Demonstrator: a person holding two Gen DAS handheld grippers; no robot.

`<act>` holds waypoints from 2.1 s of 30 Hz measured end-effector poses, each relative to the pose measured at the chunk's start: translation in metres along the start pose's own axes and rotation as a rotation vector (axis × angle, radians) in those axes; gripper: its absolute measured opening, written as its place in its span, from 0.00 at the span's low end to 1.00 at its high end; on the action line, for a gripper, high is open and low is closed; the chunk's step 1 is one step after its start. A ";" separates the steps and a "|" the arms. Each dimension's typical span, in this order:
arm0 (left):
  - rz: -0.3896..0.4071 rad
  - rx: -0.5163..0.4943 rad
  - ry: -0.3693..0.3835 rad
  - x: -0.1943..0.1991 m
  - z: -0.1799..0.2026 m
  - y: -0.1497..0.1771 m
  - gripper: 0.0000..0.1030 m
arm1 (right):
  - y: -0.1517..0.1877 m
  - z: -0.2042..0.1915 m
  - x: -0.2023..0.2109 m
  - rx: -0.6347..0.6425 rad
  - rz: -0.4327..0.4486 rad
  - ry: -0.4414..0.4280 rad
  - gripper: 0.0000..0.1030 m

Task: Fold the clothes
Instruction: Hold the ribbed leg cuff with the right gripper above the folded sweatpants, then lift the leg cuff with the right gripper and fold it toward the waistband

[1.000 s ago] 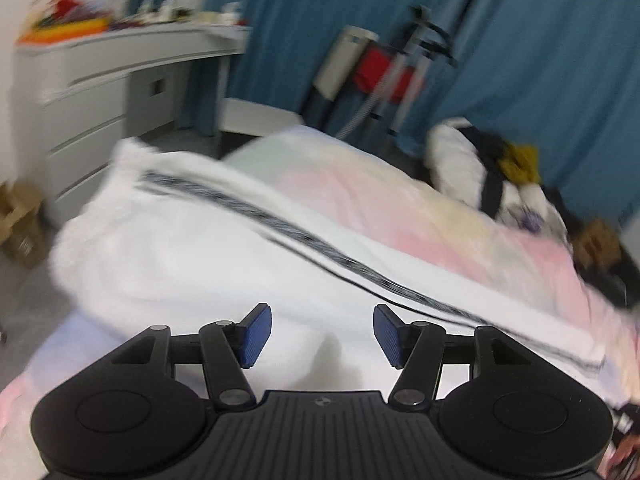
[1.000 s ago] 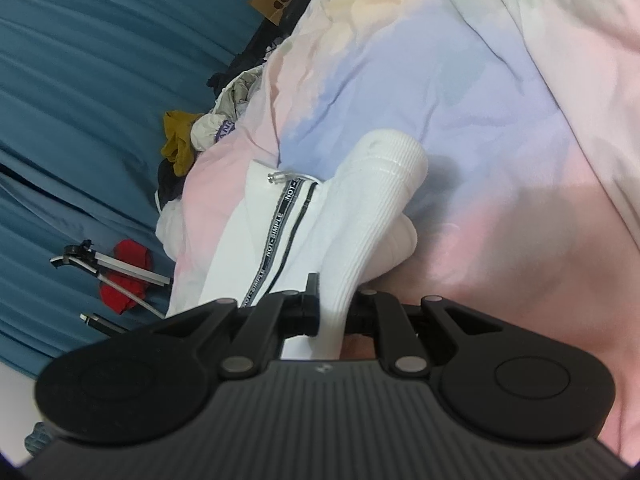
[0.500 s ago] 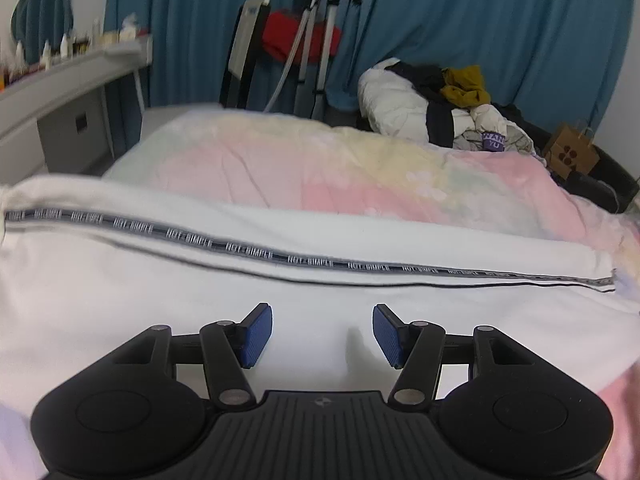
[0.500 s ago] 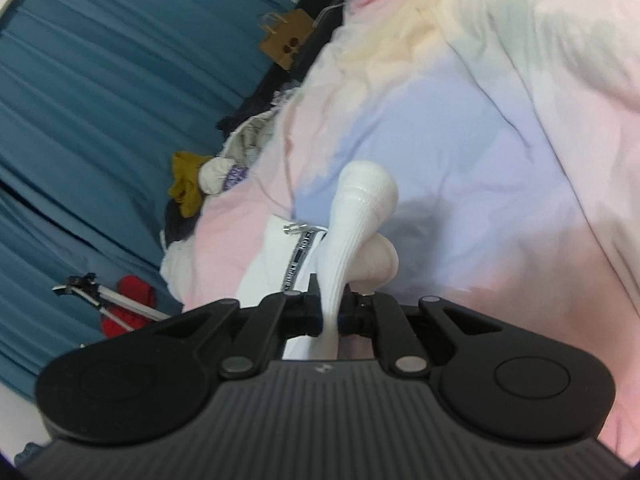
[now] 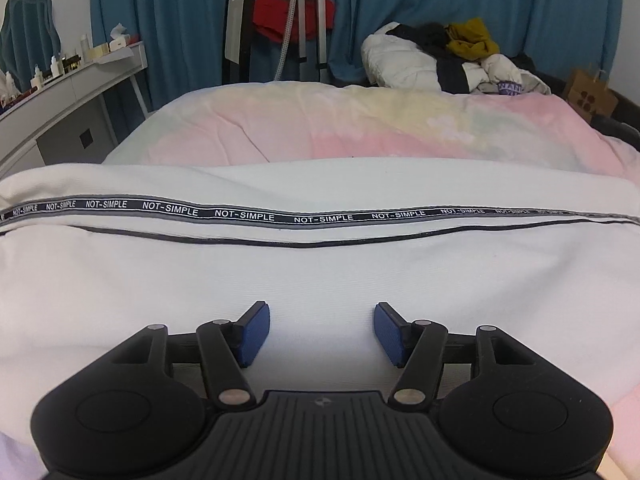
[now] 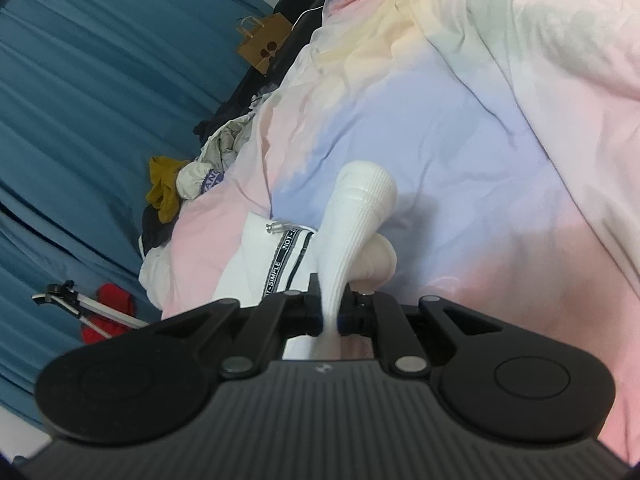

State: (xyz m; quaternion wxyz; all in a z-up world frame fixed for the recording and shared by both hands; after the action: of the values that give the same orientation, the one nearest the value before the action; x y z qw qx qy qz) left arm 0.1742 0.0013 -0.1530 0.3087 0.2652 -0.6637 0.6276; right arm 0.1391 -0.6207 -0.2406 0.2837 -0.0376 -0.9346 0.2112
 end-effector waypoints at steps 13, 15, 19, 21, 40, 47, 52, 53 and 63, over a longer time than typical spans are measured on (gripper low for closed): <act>0.013 -0.002 0.001 -0.002 0.001 0.005 0.60 | 0.003 -0.001 0.001 -0.002 0.008 0.013 0.08; 0.016 -0.015 -0.005 -0.002 0.003 0.006 0.60 | 0.003 -0.001 0.001 0.000 0.007 0.015 0.08; 0.016 -0.013 -0.009 -0.003 0.005 0.007 0.60 | 0.003 0.001 0.001 0.000 0.004 0.017 0.08; 0.016 -0.012 -0.011 -0.003 0.006 0.007 0.60 | 0.003 0.002 0.001 0.004 0.001 0.019 0.08; 0.013 -0.015 0.036 -0.009 0.001 0.006 0.69 | 0.014 -0.007 0.000 0.147 0.042 0.069 0.08; 0.019 -0.035 0.041 -0.012 0.004 0.010 0.69 | 0.016 -0.005 -0.003 0.170 0.044 0.060 0.09; 0.023 -0.025 0.070 -0.010 0.000 0.009 0.69 | 0.021 -0.051 0.018 0.323 0.139 0.093 0.08; 0.025 -0.027 0.071 -0.011 0.000 0.010 0.69 | 0.023 -0.066 0.024 0.377 0.169 0.102 0.08; 0.073 0.115 0.140 0.023 -0.029 -0.008 0.68 | 0.129 -0.229 0.105 0.964 0.387 -0.173 0.09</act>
State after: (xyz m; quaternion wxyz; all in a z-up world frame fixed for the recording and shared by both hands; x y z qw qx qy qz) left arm 0.1675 0.0303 -0.1297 0.3156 0.2138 -0.6124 0.6926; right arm 0.1703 -0.3981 -0.0682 0.1466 -0.0571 -0.7275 0.6678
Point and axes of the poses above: each gripper's, at about its wrist camera, not at the fingertips, and x roughly against the way its jaws point, z to its right, y to its underside, the point moved 2 cm from there along -x, roughly the way its jaws point, and after that the axes turned 2 degrees about -z, right-handed, at the moved point
